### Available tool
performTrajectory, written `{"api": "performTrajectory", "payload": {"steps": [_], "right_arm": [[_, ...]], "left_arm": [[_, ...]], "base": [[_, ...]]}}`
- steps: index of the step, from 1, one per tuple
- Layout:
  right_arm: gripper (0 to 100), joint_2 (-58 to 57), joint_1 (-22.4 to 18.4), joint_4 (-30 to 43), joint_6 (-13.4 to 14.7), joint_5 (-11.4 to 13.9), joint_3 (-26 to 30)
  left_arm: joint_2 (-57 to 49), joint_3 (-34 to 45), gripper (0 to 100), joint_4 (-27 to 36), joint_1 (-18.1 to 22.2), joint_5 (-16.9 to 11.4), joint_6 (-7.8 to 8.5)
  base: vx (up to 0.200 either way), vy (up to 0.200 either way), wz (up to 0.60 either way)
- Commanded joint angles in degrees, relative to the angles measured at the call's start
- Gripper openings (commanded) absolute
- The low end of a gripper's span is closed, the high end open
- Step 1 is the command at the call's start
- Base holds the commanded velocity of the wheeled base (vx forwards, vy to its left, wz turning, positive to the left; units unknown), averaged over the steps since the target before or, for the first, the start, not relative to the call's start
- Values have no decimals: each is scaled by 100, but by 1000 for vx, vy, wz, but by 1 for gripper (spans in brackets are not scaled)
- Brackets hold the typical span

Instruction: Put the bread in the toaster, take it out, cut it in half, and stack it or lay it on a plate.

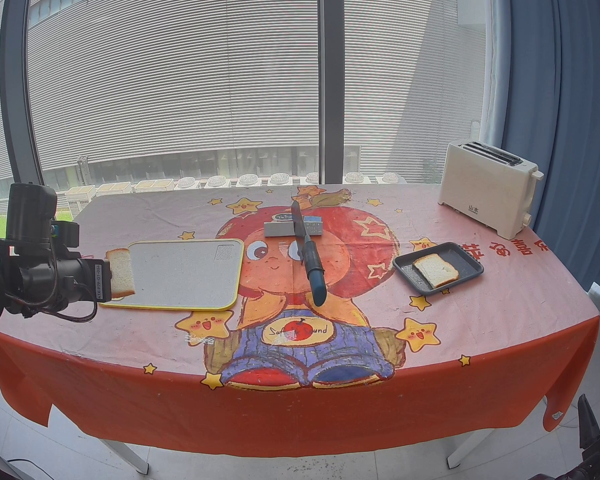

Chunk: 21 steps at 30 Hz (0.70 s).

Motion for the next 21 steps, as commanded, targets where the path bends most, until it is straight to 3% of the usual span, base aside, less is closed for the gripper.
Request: {"api": "performTrajectory", "payload": {"steps": [1,6,21], "right_arm": [[100,-84,0,-1,-2,4,92],[100,-84,0,-1,-2,4,92],[100,-84,0,-1,-2,4,92]], "left_arm": [[-53,-13,0,-4,-5,1,5],[-53,57,0,-224,-5,1,5],[-291,145,0,-329,-5,1,14]], "base": [[0,0,0],[0,0,0],[0,-200,0]]}}
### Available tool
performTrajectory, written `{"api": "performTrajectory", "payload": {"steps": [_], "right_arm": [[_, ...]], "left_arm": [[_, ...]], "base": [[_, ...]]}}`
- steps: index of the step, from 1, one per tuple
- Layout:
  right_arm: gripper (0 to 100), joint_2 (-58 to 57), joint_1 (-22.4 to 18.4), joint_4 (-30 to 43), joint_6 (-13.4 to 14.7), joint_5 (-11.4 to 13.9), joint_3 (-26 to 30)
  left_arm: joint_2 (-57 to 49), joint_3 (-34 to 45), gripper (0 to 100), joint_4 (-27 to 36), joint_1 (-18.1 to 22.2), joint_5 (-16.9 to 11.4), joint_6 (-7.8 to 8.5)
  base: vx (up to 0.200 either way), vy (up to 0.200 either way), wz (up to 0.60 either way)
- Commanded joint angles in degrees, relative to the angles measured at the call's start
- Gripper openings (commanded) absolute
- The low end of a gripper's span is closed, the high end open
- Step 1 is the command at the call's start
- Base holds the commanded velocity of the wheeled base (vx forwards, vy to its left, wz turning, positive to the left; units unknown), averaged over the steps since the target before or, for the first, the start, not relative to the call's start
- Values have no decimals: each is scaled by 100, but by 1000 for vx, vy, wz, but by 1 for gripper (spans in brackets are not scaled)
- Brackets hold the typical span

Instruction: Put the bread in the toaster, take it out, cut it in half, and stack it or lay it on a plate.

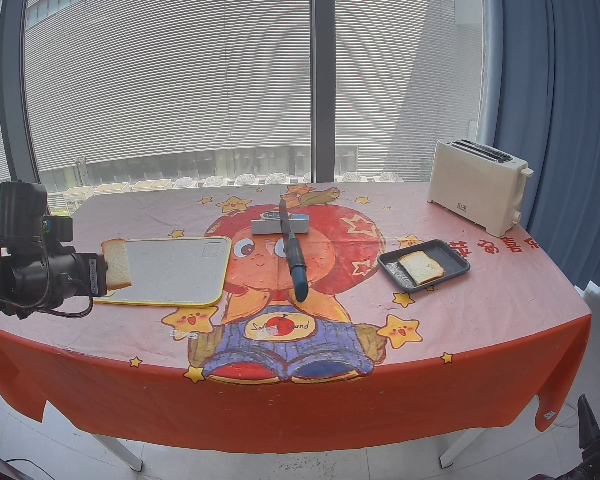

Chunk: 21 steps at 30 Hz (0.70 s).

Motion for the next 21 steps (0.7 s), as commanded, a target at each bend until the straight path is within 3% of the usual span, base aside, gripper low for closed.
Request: {"api": "performTrajectory", "payload": {"steps": [1,21], "right_arm": [[100,-84,0,-1,-2,4,90],[100,-84,0,-1,-2,4,90]], "left_arm": [[-92,18,0,-4,0,-1,-2],[-162,80,0,-13,-9,-10,86]], "base": [[0,-200,0],[0,-200,0]]}}
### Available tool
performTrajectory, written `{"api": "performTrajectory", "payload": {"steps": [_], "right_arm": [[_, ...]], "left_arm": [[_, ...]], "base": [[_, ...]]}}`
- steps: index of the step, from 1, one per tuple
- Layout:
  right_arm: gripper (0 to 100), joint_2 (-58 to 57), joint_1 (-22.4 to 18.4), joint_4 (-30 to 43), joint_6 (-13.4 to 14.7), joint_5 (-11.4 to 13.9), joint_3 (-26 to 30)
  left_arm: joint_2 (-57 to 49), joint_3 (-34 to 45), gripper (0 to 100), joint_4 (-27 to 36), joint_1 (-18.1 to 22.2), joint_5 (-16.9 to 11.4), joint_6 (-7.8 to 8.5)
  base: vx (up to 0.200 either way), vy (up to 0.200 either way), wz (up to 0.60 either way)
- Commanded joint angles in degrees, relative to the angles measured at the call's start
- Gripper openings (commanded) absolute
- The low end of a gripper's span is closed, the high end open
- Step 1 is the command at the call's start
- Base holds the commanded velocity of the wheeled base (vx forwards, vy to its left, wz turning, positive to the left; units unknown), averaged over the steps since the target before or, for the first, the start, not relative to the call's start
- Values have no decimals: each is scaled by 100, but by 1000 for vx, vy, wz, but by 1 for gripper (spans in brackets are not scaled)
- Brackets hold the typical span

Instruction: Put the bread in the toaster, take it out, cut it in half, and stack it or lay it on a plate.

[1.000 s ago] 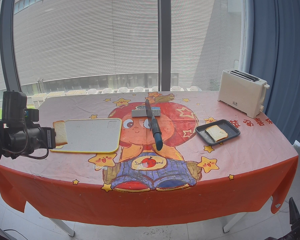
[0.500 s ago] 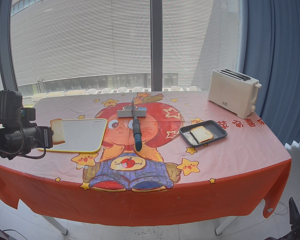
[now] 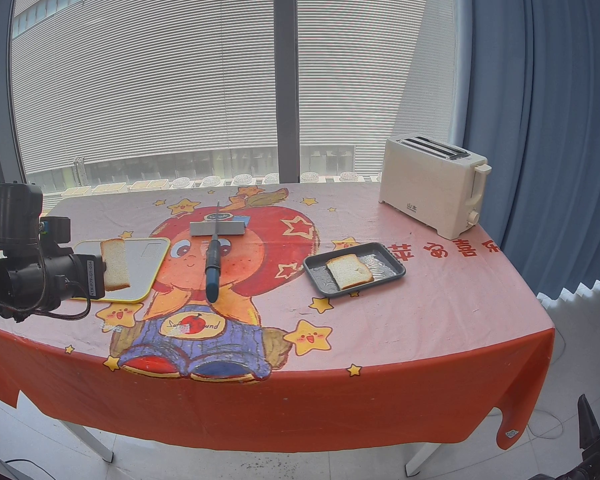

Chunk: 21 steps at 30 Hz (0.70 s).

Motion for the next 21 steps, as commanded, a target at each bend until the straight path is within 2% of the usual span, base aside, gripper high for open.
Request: {"api": "performTrajectory", "payload": {"steps": [1,8,12,21], "right_arm": [[100,-84,0,-1,-2,2,92],[100,-84,0,-1,-2,2,92],[100,-84,0,-1,-2,2,92],[100,-84,0,-1,-2,2,92]], "left_arm": [[-33,1,0,-2,1,1,-10],[-33,18,0,-2,-8,1,-2],[-42,27,0,-2,-219,10,-19],[-42,18,0,-2,-227,10,-28]], "base": [[0,-200,0],[0,-200,0],[0,-200,0],[0,0,0]]}}
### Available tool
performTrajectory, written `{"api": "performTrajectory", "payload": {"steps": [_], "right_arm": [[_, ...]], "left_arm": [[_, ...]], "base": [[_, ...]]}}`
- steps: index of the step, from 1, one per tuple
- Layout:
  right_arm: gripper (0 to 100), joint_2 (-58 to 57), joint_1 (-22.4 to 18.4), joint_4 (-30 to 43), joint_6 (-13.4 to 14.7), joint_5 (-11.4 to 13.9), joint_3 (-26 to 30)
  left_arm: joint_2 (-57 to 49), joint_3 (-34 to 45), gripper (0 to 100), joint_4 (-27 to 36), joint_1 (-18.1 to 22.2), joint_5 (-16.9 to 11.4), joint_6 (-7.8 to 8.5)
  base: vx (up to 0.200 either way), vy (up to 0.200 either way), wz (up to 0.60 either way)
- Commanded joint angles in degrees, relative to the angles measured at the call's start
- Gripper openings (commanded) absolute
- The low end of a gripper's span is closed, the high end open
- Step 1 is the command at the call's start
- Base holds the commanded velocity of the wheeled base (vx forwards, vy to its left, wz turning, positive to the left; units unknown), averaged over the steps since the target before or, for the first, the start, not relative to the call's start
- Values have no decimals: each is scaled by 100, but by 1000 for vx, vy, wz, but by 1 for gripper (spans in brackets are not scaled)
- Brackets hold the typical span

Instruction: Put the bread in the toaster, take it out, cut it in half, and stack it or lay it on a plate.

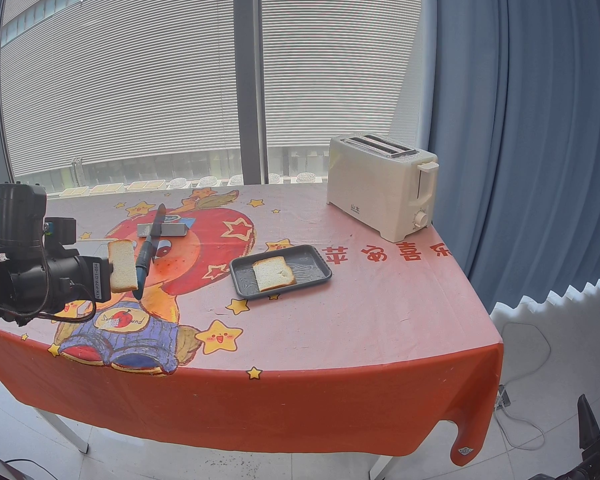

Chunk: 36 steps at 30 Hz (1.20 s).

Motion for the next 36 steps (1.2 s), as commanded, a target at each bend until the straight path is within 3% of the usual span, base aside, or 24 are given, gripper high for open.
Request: {"api": "performTrajectory", "payload": {"steps": [1,8,16,20,21,26,36], "right_arm": [[100,-84,0,-3,-2,2,90],[100,-84,0,-3,-2,2,90],[100,-84,0,-3,-2,2,90],[100,-84,0,-3,-2,2,90],[100,-84,0,-3,-2,2,90],[100,-84,0,-3,-2,2,90],[100,-84,0,-3,-2,2,90]], "left_arm": [[0,-7,0,-2,-5,-2,-6],[8,-34,0,-46,-155,-2,-41],[52,212,0,-749,-296,7,-41],[79,204,0,-977,-383,50,-208],[79,186,0,-1021,-506,50,-322],[79,116,0,-1030,-779,112,-586],[35,81,0,-1021,-1078,121,-762]], "base": [[0,0,0],[0,0,0],[0,0,0],[0,0,0],[0,0,0],[0,0,0],[0,0,0]]}}
